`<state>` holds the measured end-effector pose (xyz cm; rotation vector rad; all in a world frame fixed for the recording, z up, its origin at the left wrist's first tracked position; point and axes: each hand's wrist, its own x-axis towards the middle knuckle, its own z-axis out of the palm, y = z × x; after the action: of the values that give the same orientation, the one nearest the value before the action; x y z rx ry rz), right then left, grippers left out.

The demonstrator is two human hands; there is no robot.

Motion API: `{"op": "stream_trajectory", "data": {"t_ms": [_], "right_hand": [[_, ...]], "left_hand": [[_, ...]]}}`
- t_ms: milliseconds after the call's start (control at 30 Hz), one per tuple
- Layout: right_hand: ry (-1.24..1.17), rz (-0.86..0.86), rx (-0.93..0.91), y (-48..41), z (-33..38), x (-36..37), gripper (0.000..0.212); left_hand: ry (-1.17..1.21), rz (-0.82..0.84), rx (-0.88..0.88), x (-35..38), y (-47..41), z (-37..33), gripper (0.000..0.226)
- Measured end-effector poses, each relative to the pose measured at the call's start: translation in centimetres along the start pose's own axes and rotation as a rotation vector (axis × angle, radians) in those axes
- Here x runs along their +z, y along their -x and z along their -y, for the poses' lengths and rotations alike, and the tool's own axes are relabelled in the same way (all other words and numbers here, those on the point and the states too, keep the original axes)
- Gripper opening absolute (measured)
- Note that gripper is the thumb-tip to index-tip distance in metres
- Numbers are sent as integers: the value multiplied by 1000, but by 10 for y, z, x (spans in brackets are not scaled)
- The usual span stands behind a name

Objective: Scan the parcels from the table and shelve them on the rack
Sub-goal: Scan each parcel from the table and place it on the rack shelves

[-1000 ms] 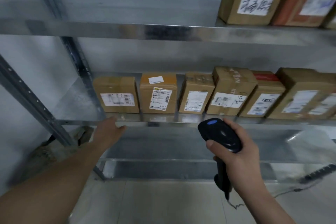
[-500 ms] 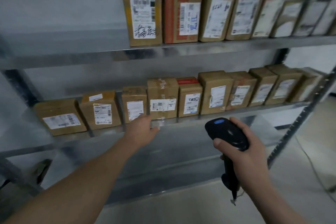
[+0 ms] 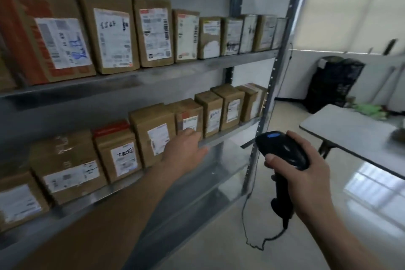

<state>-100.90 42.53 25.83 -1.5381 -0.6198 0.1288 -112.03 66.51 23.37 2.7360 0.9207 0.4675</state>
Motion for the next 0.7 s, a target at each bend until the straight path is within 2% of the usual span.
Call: {"op": "stream_trajectory", "data": {"t_ms": [200, 300, 467, 700], "right_hand": [[51, -211, 3, -74, -19, -56, 65], [68, -331, 14, -100, -28, -84, 70], [94, -473, 28, -129, -41, -132, 73], [116, -603, 21, -175, -67, -215, 79]], "left_hand": [[73, 52, 180, 34, -108, -84, 53], [98, 65, 290, 53, -153, -125, 55], [91, 99, 443, 79, -201, -200, 61], [86, 144, 575, 127, -257, -305, 58]]}}
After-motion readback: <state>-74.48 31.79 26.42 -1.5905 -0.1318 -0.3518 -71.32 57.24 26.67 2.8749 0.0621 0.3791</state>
